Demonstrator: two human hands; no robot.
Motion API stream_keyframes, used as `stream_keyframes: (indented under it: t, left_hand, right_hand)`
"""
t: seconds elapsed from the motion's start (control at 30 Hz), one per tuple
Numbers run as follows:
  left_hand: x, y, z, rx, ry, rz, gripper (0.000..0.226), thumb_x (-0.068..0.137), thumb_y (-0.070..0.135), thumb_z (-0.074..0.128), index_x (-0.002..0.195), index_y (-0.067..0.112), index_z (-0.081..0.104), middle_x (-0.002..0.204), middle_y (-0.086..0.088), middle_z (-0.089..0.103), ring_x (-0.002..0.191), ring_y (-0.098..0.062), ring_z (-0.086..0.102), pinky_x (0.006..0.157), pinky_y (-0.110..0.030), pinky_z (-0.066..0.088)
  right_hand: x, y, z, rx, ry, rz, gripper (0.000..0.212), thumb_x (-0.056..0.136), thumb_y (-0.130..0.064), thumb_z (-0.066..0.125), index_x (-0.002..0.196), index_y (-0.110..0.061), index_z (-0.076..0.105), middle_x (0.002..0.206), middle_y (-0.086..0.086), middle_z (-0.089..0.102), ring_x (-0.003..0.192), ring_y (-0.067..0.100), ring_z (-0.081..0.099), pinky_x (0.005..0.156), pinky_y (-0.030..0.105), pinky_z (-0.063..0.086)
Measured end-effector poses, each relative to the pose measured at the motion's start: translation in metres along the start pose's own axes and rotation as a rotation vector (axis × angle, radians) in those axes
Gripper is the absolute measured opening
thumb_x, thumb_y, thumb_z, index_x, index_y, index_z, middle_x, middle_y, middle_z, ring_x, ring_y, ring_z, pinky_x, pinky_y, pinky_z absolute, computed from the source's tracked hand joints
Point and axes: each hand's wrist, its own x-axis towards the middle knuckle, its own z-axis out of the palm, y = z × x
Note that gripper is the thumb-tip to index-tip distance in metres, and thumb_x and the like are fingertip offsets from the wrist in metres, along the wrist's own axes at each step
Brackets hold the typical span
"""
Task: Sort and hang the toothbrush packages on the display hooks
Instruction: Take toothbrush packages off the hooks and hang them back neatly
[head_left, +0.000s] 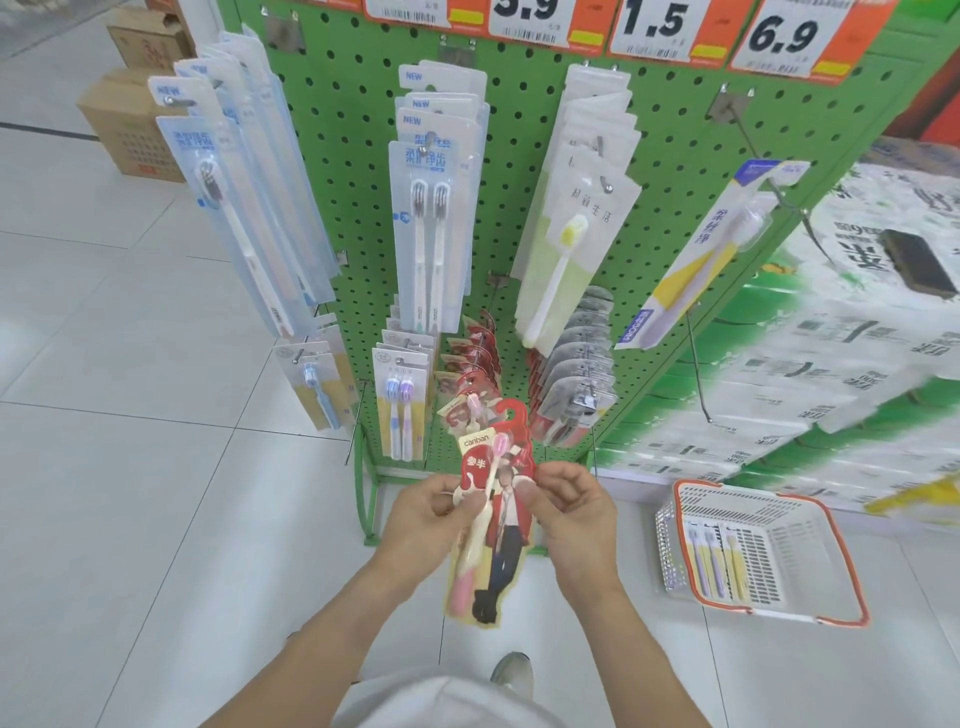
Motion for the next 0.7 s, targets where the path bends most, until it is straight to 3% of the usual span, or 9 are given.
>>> stream_keyframes:
  t: [0.1, 0.2, 0.47, 0.7]
  left_hand:
    - [-0.009, 0.006, -0.002, -0.174, 0.03, -0.04, 0.018, 0.092, 0.018, 0.072, 0.103, 0.004, 0.069, 0.092, -0.019, 0.077, 0.091, -0.047, 0.071, 0.083, -0.052, 0.057]
    - [-0.015, 0.013, -0.004, -0.21, 0.024, -0.031, 0.021, 0.093, 0.019, 0.07, 0.106, 0.002, 0.067, 0.094, -0.02, 0.077, 0.093, -0.048, 0.07, 0.085, -0.055, 0.056]
    - [-0.039, 0.009, -0.013, -0.121, -0.167, -0.058, 0.025, 0.101, 0.023, 0.059, 0.105, 0.003, 0.073, 0.097, -0.02, 0.076, 0.087, -0.04, 0.072, 0.084, -0.052, 0.059]
    - [-0.045, 0.006, -0.019, -0.174, -0.119, -0.075, 0.024, 0.101, 0.019, 0.056, 0.109, 0.003, 0.072, 0.1, -0.018, 0.077, 0.096, -0.044, 0.071, 0.081, -0.044, 0.062]
  right_hand:
    - [-0.002, -0.008, -0.007, -0.091, -0.145, 0.101, 0.041, 0.082, 0.002, 0.078, 0.116, -0.011, 0.061, 0.104, 0.009, 0.077, 0.084, 0.023, 0.073, 0.076, 0.036, 0.059]
    - [-0.008, -0.011, -0.014, -0.215, -0.354, 0.143, 0.04, 0.081, -0.01, 0.082, 0.117, -0.007, 0.066, 0.103, 0.016, 0.077, 0.083, 0.033, 0.074, 0.069, 0.04, 0.059]
    - [-0.014, -0.018, -0.011, -0.116, -0.321, 0.104, 0.032, 0.08, -0.006, 0.08, 0.112, -0.006, 0.071, 0.098, 0.021, 0.076, 0.075, 0.027, 0.074, 0.061, 0.033, 0.056]
    - [-0.017, -0.017, -0.011, -0.19, -0.427, 0.18, 0.046, 0.076, -0.011, 0.08, 0.12, -0.006, 0.066, 0.102, 0.022, 0.076, 0.084, 0.035, 0.075, 0.073, 0.048, 0.061]
